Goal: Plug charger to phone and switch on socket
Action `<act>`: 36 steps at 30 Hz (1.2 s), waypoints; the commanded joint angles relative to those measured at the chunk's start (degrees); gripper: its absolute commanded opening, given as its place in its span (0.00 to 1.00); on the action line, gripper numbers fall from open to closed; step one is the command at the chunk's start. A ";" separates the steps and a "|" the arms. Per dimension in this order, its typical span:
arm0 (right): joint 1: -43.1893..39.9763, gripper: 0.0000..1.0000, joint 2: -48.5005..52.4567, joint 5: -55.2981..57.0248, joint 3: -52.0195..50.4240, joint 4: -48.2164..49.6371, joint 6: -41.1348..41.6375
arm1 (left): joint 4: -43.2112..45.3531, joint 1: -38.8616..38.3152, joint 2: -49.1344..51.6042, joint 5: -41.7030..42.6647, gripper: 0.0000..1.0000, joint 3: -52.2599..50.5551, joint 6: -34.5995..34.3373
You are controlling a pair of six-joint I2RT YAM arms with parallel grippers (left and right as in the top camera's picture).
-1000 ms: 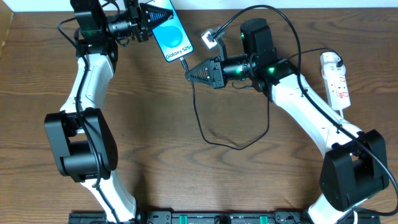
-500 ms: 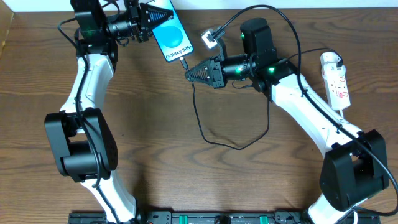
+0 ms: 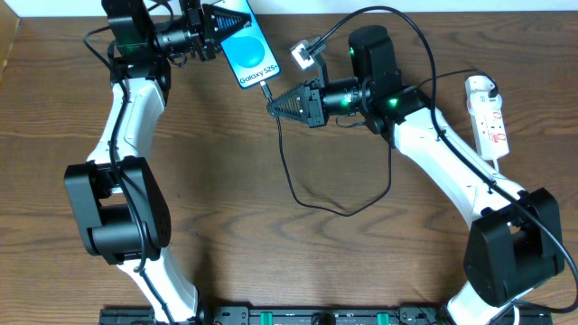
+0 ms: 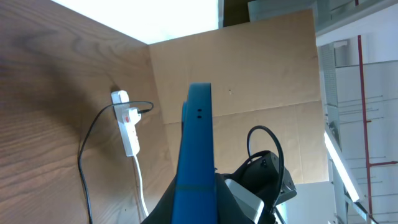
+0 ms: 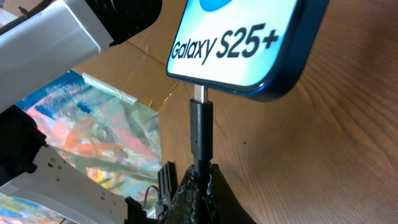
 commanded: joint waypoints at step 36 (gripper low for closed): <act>-7.63 0.38 -1.66 7.45 0.57 -9.07 2.29 | 0.22 -1.46 -2.01 3.63 0.07 0.72 5.99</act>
